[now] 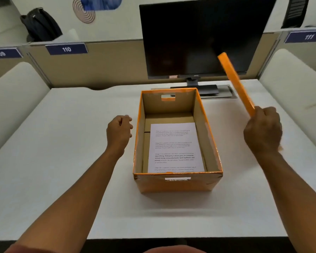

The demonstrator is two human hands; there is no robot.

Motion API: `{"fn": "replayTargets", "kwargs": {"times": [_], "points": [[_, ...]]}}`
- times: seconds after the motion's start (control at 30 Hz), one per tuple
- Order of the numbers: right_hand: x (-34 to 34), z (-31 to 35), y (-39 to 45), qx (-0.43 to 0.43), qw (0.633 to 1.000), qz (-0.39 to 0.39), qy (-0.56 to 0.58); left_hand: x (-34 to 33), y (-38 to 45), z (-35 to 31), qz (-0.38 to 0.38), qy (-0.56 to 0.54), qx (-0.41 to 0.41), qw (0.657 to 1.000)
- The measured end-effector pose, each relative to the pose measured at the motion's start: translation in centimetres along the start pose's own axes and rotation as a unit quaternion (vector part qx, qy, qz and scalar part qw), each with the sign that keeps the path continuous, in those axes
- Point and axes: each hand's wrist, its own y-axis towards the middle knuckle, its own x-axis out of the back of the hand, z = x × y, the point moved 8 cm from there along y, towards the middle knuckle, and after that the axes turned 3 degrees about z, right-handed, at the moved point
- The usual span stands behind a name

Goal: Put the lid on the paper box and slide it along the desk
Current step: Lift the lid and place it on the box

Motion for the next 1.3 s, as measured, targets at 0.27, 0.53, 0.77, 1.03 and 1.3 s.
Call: {"fn": "replayTargets", "kwargs": {"times": [0.27, 0.53, 0.77, 1.03, 1.3], "points": [[7.1, 7.7, -1.3, 0.064, 0.991, -0.066, 0.098, -0.2, -0.1, -4.0, 0.054, -0.024, -0.080, 0.995], [14.7, 13.3, -3.2, 0.095, 0.961, -0.143, 0.218, 1.1, -1.7, -5.1, 0.115, -0.051, -0.078, 0.989], [18.5, 13.1, -3.8, 0.006, 0.891, -0.099, 0.443, -0.7, -4.4, -7.1, 0.199, -0.113, -0.065, 0.971], [12.9, 10.7, -5.4, -0.132, 0.696, 0.095, 0.699, 0.5, -4.2, -7.3, 0.207, -0.215, 0.031, 0.954], [5.5, 6.9, -8.7, -0.212, 0.769, 0.169, 0.579, 1.7, -4.4, -3.0, 0.080, -0.067, 0.015, 0.994]]}}
